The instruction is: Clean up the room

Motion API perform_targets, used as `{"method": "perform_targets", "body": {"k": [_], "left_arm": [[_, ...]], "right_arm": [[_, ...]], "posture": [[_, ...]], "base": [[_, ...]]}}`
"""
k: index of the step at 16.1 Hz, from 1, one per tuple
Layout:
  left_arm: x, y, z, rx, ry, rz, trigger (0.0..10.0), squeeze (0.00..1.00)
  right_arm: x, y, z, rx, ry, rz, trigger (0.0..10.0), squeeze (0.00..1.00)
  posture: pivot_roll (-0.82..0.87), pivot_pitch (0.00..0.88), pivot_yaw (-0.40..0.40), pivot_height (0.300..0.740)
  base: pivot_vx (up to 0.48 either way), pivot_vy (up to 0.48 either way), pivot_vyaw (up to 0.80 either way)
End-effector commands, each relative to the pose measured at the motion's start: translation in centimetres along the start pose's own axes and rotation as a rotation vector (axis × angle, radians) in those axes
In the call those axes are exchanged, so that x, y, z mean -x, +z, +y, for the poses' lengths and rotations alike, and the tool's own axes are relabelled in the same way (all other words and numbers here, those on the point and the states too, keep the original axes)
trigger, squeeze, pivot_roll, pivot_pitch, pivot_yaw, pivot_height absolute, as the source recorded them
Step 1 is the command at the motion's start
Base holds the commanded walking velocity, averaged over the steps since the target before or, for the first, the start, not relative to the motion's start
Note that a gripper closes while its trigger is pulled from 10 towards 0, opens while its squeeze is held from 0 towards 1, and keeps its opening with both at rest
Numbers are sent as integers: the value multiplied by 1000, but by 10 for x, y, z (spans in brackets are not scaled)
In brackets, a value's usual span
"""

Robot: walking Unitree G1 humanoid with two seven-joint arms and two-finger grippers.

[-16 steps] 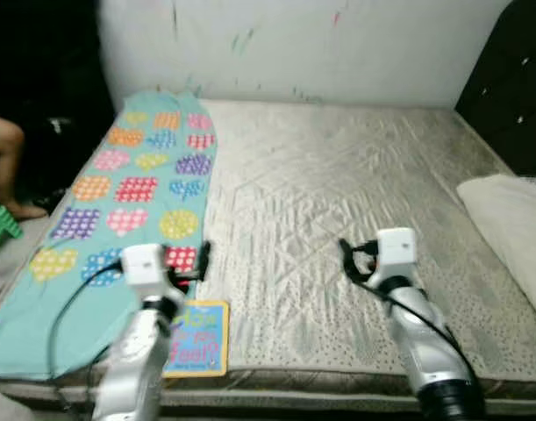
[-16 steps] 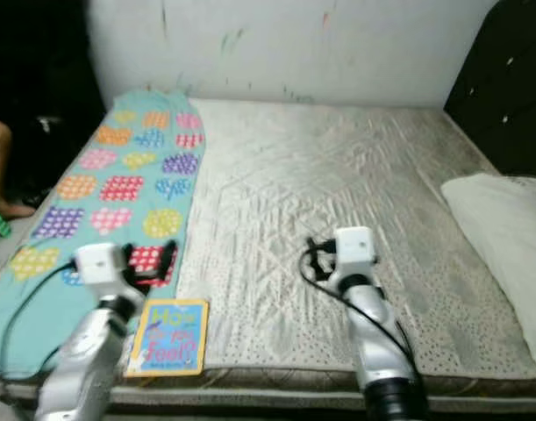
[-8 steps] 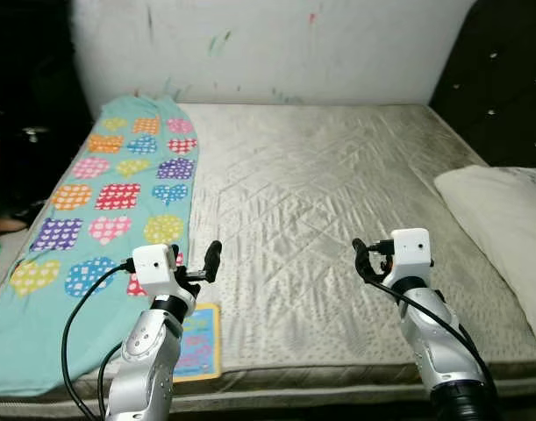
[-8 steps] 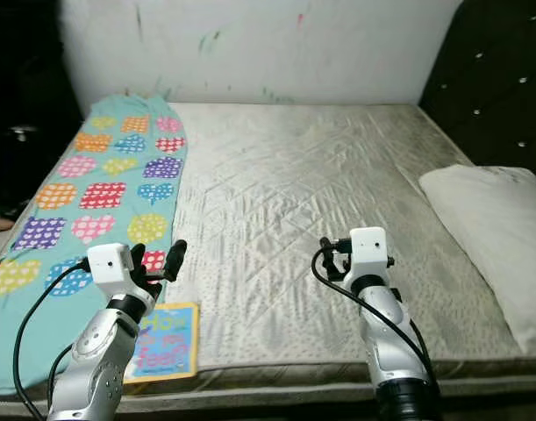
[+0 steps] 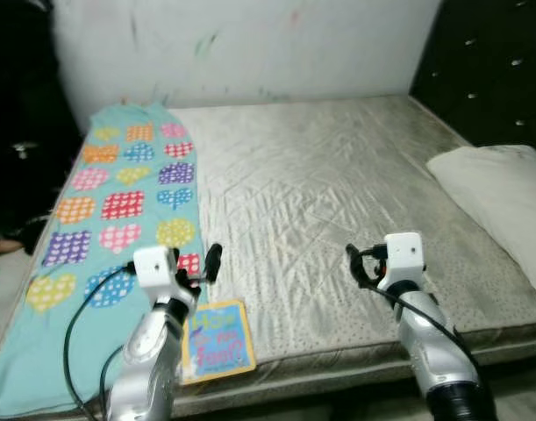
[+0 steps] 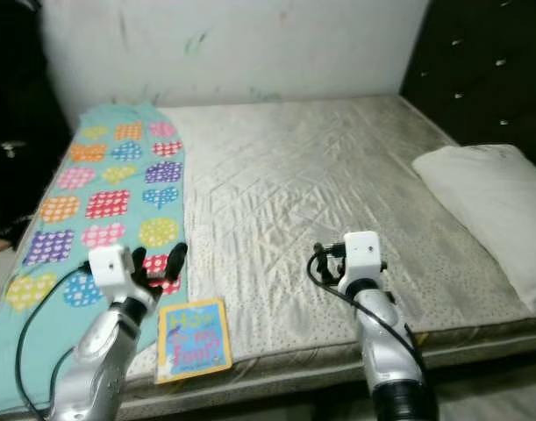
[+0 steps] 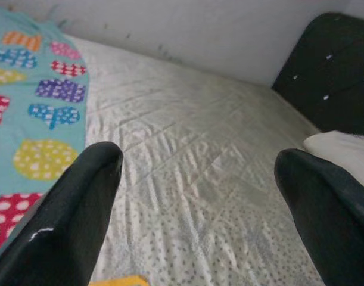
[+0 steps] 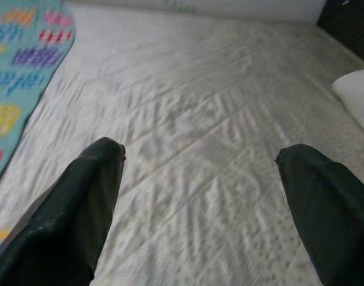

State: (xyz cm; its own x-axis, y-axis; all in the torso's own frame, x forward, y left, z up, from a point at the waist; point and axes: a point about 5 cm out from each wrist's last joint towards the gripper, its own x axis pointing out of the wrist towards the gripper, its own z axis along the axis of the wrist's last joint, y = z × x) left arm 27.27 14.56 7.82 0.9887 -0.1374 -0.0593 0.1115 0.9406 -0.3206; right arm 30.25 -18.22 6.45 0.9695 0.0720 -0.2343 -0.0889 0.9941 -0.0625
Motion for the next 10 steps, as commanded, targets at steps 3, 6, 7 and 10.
{"method": "perform_targets", "body": {"k": [3, 6, 7, 10], "left_arm": [[2, 1, 6, 10, 24, -2, 10000, 0], [2, 1, 6, 11, 22, -3, 10000, 0], [2, 1, 5, 17, 15, -11, 10000, 0], [2, 2, 5, 19, 8, -11, 10000, 0]], "right_arm": [[-5, 0, 7, -7, 30, 12, 10000, 0], [-5, 0, 7, -4, 37, 15, 10000, 0], [-5, 0, 7, -3, 38, 14, 10000, 0], [-5, 0, 8, -1, 43, 11, 10000, 0]], "posture": [[-65, 0, -14, 740], [-65, 0, -15, 740], [-65, 0, -15, 740], [-64, 0, -16, 740]], "base": [[0, 0, 0], [0, 0, 0], [0, 0, 0], [0, 391, 0]]}}
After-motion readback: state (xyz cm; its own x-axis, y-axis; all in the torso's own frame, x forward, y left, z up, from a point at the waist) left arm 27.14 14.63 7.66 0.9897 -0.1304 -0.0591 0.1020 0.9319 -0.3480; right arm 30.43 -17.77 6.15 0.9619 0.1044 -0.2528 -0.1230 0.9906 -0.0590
